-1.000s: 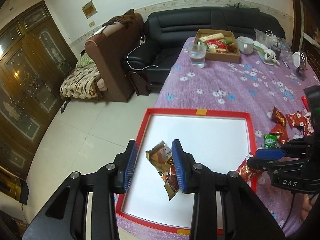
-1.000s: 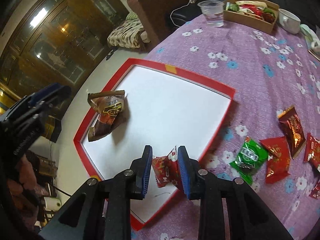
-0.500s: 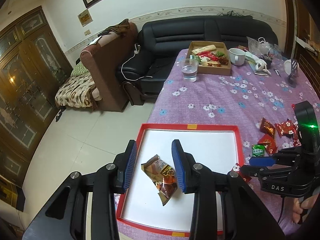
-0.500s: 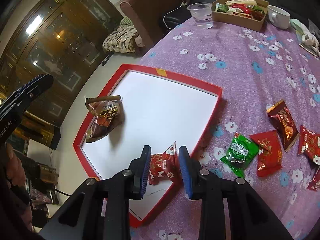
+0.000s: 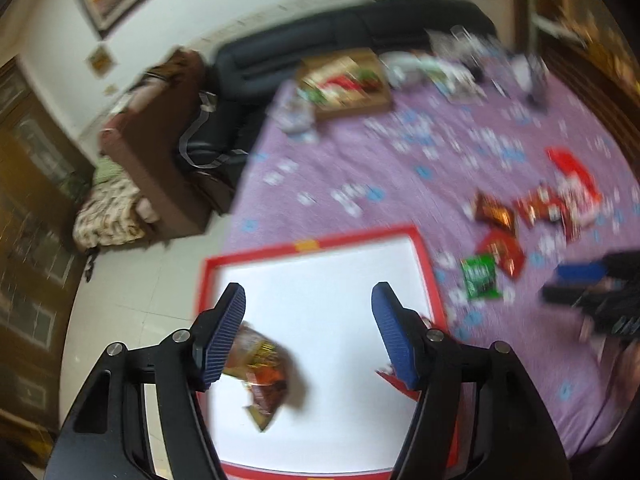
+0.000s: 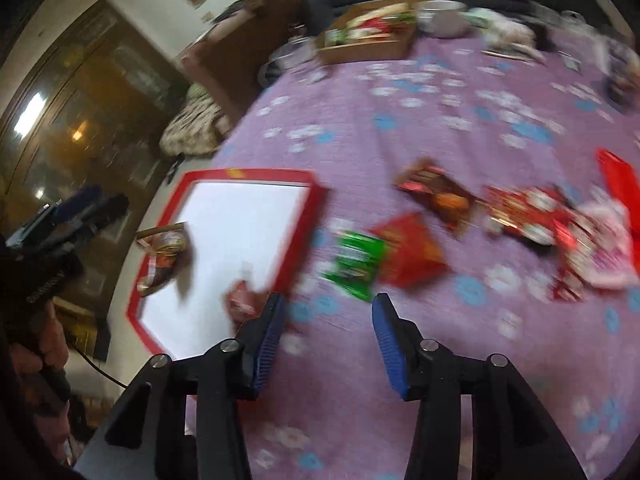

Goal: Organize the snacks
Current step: 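Carry the brown packet over the tray and release it with the left tool, then grasp the white printed packet with the right tool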

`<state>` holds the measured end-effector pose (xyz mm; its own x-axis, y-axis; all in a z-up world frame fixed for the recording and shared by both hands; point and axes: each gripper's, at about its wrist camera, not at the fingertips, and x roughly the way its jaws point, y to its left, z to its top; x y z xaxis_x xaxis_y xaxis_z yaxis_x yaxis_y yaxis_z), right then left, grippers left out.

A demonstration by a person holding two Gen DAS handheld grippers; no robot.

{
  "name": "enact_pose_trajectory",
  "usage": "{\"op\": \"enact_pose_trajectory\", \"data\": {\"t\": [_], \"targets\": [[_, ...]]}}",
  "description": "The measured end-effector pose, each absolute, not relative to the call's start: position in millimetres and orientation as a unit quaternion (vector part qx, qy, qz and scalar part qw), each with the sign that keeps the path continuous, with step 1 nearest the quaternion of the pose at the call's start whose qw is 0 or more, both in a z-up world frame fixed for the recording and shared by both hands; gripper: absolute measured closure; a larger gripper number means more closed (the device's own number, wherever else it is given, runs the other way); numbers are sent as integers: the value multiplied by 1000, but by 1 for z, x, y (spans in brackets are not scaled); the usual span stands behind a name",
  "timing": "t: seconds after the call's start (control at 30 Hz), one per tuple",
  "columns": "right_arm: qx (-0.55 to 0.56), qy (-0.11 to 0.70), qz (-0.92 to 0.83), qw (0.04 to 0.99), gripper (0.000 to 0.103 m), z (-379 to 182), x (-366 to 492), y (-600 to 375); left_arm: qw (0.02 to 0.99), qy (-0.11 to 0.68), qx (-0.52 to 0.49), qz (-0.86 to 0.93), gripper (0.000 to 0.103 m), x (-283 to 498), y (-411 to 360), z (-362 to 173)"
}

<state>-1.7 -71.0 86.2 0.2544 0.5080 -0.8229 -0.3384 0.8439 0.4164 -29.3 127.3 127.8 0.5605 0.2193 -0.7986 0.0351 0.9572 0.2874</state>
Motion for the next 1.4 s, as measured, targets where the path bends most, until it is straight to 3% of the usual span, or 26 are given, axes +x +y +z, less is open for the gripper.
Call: {"op": "enact_pose_trajectory", "data": {"t": [0.4,0.83,1.07,1.13,1.27,1.37,1.4], "targets": [[143,580,125,792,48,48,-46,-198,846,493,177,-95,38,17,56,87],[92,614,139,771,31,31,-63,-198,817,512,222,-143,38,57,-18,50],[51,631,147,760,28,25,-63,-180,798,542,198,-171,38,62,-31,31],[42,630,153,760,28,26,-64,-174,794,553,180,-178,38,63,-32,26],[10,625,153,765,38,26,-68,-162,780,579,126,-199,41,65,-29,13],[-27,618,144,772,50,26,-74,-155,788,569,125,-199,49,62,-29,14],[-31,616,140,775,56,26,-75,-155,790,566,125,-200,60,62,-29,15]]}}
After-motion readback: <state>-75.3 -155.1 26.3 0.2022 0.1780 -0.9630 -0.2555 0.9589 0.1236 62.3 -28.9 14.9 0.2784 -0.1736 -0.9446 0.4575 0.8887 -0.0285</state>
